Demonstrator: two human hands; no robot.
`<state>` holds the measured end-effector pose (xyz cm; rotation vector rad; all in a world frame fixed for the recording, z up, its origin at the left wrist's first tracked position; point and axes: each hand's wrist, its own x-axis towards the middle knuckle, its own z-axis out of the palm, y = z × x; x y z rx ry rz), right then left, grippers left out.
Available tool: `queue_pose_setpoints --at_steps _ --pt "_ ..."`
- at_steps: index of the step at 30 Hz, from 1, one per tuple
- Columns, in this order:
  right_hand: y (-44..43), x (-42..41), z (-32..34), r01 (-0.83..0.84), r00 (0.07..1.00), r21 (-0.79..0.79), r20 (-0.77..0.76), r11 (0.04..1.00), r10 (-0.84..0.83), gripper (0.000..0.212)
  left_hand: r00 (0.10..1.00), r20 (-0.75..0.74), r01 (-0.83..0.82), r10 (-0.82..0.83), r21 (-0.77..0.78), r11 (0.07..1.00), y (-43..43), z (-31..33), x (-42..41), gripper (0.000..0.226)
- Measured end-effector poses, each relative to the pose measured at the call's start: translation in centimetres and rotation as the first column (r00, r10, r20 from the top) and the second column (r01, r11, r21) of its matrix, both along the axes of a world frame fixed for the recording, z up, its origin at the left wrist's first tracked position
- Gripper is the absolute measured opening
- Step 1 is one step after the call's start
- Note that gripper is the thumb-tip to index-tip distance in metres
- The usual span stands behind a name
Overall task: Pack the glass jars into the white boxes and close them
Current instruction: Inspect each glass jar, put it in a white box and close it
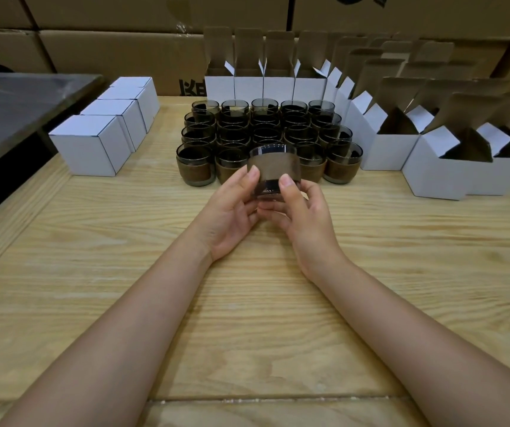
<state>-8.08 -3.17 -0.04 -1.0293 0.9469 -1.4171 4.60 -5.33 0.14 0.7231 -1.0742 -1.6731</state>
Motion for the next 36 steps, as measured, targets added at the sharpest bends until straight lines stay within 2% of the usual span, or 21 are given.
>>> queue_pose_setpoints --at_steps 4,8,11,17,21,24,28,32,36 --pt "-0.06 -0.01 -0.17 0.011 0.999 -0.012 -0.040 1.000 -0.011 0.058 0.999 -0.013 -0.049 0.048 -0.040 0.998 0.05 -0.02 0.05 0.042" --pt "0.06 -0.04 -0.28 0.116 0.980 -0.060 -0.157 0.991 -0.125 0.065 0.994 -0.044 -0.101 0.099 -0.049 0.994 0.03 0.04 -0.08 0.042" --pt "0.03 -0.01 -0.44 0.114 0.971 -0.075 -0.202 0.991 -0.127 0.051 0.994 -0.031 -0.106 0.104 -0.075 0.992 0.15 0.17 -0.19 0.046" --pt "0.02 -0.06 -0.54 0.115 0.979 -0.054 -0.163 0.992 -0.122 0.045 0.991 -0.047 -0.127 0.124 -0.057 0.990 0.28 0.35 -0.35 0.075" --pt "-0.09 0.06 -0.19 0.096 0.991 -0.027 -0.096 0.995 -0.099 0.031 0.997 -0.017 -0.071 0.070 -0.071 0.995 0.18 0.27 0.03 0.113" --pt "-0.12 0.17 0.16 0.063 0.998 -0.016 -0.015 0.998 -0.064 0.031 0.999 0.022 -0.040 0.043 -0.112 0.993 0.17 0.32 0.07 0.103" --pt "0.17 0.16 0.34 -0.024 1.000 0.001 -0.020 1.000 0.024 0.025 0.999 0.002 -0.037 0.038 -0.055 0.998 -0.01 0.14 0.01 0.102" --pt "0.23 0.13 0.23 -0.066 0.997 0.015 -0.027 0.998 0.067 0.031 0.997 0.063 -0.050 0.054 -0.065 0.997 0.03 0.01 -0.21 0.078" --pt "0.27 0.24 0.03 0.017 0.991 -0.020 -0.134 1.000 -0.020 0.046 0.990 0.060 -0.127 0.131 -0.065 0.990 0.07 -0.02 -0.30 0.052"
